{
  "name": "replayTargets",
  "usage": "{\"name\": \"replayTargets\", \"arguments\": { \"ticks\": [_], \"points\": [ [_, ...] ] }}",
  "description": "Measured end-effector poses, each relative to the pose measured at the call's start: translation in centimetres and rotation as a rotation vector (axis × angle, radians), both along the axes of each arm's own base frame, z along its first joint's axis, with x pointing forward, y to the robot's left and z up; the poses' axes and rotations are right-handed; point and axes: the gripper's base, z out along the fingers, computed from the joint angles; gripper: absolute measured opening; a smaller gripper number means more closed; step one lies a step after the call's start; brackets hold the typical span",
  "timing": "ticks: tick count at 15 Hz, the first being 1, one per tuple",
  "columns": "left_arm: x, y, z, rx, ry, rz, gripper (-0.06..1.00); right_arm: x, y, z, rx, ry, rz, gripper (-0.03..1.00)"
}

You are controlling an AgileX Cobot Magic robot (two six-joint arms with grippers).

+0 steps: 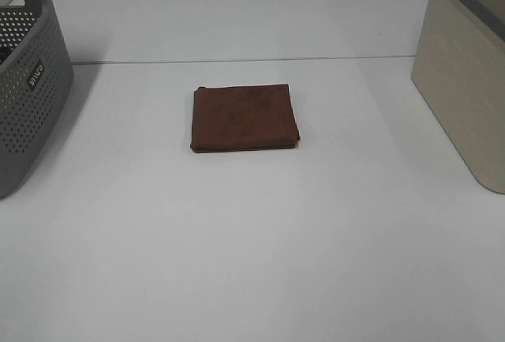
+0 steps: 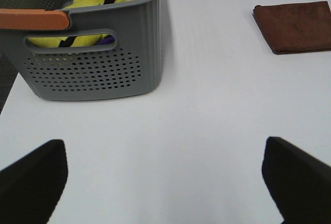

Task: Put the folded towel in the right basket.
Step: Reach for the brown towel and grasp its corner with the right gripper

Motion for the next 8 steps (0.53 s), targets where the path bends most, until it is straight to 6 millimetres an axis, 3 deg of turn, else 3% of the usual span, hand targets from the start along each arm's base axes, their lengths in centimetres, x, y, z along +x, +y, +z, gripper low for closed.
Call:
{"name": "replayTargets", "arguments": {
  "ticks": [8],
  "points": [
    [0.0, 0.0, 0.0, 0.0, 0.0, 0.0, 0.97, 0.0, 0.0, 0.0, 0.0, 0.0, 0.0, 0.73]
  ]
}}
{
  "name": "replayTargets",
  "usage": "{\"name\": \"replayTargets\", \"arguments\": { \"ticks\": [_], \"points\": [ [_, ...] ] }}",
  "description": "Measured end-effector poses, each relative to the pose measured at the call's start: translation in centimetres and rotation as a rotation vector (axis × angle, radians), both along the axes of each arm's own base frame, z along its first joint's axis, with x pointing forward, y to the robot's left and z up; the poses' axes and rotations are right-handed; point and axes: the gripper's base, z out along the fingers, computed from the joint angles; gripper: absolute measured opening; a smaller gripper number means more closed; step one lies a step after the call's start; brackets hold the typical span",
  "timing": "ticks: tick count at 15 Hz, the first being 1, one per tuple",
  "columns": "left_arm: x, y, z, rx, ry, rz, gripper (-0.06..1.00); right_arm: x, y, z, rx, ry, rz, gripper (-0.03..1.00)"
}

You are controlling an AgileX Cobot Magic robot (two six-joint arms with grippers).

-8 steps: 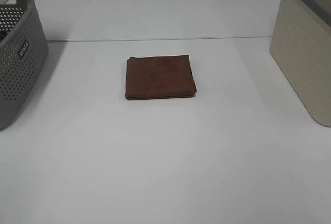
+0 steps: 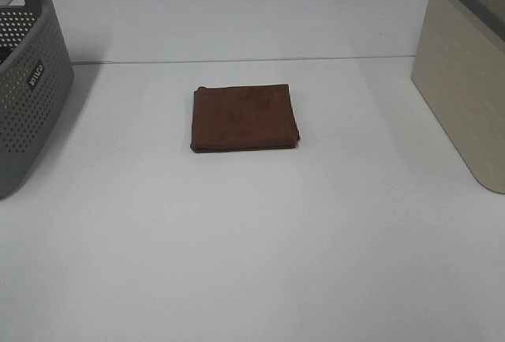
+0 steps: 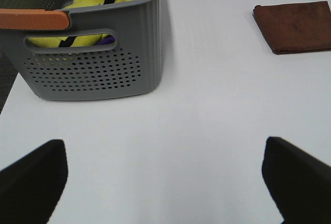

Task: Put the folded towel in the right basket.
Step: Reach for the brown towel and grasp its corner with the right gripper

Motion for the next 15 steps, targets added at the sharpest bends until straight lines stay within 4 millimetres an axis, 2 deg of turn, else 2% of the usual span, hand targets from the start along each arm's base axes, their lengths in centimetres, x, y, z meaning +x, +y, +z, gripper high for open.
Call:
{"name": "replayTargets", "arguments": {
  "ticks": [15],
  "points": [
    [0.0, 0.0, 0.0, 0.0, 0.0, 0.0, 0.97, 0.0, 0.0, 0.0, 0.0, 0.0, 0.0, 0.73]
  ]
}}
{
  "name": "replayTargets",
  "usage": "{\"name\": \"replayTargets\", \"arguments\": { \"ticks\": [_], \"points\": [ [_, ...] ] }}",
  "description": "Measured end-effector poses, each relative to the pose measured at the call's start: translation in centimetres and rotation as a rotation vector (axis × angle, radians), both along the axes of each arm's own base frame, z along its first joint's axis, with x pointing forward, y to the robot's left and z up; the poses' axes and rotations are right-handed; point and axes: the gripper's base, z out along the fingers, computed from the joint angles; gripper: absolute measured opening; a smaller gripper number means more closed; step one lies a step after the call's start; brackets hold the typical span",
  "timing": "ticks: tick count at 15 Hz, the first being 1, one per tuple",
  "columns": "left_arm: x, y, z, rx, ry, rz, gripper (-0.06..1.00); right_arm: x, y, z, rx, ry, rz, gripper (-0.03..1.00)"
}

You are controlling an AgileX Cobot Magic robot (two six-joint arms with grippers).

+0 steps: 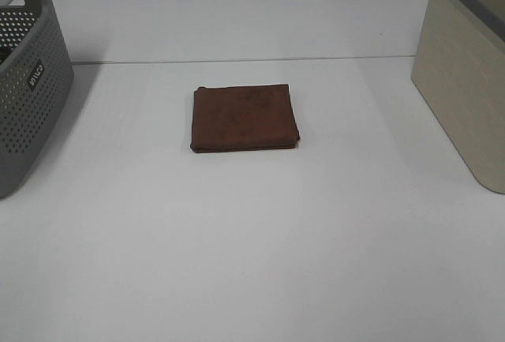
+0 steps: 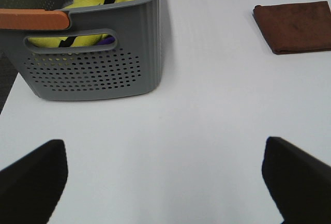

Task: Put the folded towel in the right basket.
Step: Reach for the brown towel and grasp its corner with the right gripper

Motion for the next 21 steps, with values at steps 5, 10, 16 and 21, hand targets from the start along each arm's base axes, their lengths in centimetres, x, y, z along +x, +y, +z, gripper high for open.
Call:
{"name": "replayTargets", "arguments": {
  "ticks": [5, 10, 16, 21],
  "points": [
    [0.0, 0.0, 0.0, 0.0, 0.0, 0.0, 0.97, 0.0, 0.0, 0.0, 0.0, 0.0, 0.0, 0.73],
    [0.0, 0.0, 0.0, 0.0, 0.0, 0.0, 0.97, 0.0, 0.0, 0.0, 0.0, 0.0, 0.0, 0.73],
    [0.0, 0.0, 0.0, 0.0, 0.0, 0.0, 0.97, 0.0, 0.0, 0.0, 0.0, 0.0, 0.0, 0.73],
    [0.0, 0.0, 0.0, 0.0, 0.0, 0.0, 0.97, 0.0, 0.0, 0.0, 0.0, 0.0, 0.0, 0.73]
  ]
}}
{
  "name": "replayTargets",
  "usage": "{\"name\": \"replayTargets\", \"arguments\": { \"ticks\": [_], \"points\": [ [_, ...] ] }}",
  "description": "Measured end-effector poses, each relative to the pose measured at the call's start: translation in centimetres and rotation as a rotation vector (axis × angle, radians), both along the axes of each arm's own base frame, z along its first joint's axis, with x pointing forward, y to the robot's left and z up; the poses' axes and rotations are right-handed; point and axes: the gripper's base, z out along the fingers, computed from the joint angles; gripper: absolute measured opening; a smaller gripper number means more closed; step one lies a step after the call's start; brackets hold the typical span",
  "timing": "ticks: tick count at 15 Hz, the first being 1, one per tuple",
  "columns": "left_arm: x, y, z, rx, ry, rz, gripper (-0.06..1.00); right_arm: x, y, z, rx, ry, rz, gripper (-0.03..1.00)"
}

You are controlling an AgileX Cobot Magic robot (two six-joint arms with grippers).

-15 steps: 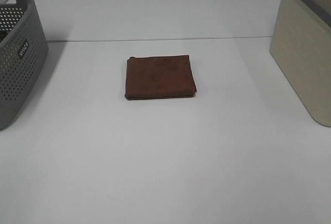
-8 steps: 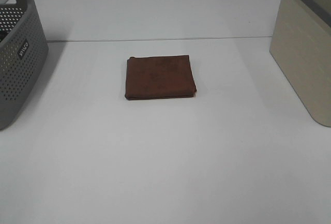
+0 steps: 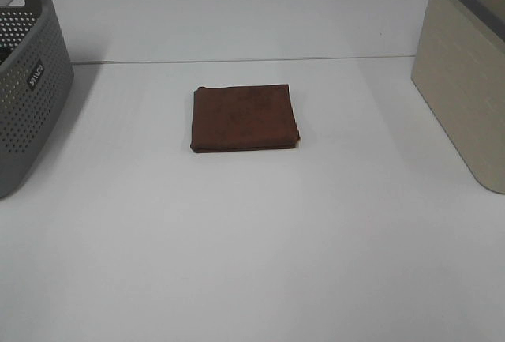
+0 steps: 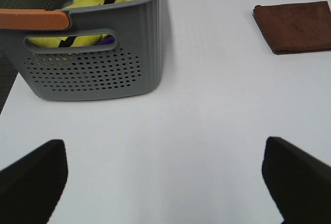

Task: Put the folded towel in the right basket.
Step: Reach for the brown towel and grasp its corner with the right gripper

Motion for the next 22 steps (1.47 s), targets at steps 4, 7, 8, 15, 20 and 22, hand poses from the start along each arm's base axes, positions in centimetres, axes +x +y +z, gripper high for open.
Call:
{"name": "replayTargets", "arguments": {
  "ticks": [4, 7, 8, 15, 20, 22],
  "points": [
    [0.0, 0.0, 0.0, 0.0, 0.0, 0.0, 0.97, 0.0, 0.0, 0.0, 0.0, 0.0, 0.0, 0.73],
    [0.0, 0.0, 0.0, 0.0, 0.0, 0.0, 0.97, 0.0, 0.0, 0.0, 0.0, 0.0, 0.0, 0.73],
    [0.0, 0.0, 0.0, 0.0, 0.0, 0.0, 0.97, 0.0, 0.0, 0.0, 0.0, 0.0, 0.0, 0.73],
    [0.0, 0.0, 0.0, 0.0, 0.0, 0.0, 0.97, 3.9, 0.1, 3.4, 0.018, -0.004, -0.007, 0.73],
    [0.0, 0.0, 0.0, 0.0, 0.0, 0.0, 0.97, 11.7, 0.1, 6.5, 0.021, 0.118, -0.013, 0.73],
    [0.0, 0.0, 0.0, 0.0, 0.0, 0.0, 0.97, 15.7, 0.3, 7.8, 0.036, 0.186, -0.003, 0.73]
  ]
}}
